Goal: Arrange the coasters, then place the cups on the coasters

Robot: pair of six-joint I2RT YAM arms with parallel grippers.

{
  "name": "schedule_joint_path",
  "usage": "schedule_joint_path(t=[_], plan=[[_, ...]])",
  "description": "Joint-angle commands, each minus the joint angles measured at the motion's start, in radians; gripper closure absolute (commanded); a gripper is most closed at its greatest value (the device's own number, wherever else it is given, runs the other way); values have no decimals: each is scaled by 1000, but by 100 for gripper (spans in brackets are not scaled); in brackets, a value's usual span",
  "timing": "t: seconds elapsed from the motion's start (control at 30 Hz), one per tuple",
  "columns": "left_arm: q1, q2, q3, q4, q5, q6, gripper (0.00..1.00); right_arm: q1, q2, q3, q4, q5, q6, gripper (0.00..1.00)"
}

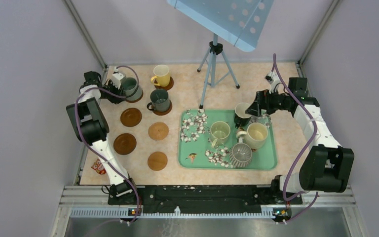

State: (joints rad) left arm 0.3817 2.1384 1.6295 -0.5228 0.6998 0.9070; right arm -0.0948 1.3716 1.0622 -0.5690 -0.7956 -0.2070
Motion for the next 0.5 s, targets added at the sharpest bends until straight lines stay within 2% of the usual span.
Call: schedule_joint_path(t=[0.0,0.1,0.27,0.47], plan=[[-4,-73,5,-16,14,-16,62,-8,-5,25,20,-22,-9,4],[-5,-79,5,-16,14,-21,51,-8,-6,24,21,-22,-11,4],[-4,-88,3,-20,13,-22,43,-8,-9,21,20,-22,-12,4],[-4,-107,4,-23,23,-26,41,-8,-12,21,20,-23,-12,4]])
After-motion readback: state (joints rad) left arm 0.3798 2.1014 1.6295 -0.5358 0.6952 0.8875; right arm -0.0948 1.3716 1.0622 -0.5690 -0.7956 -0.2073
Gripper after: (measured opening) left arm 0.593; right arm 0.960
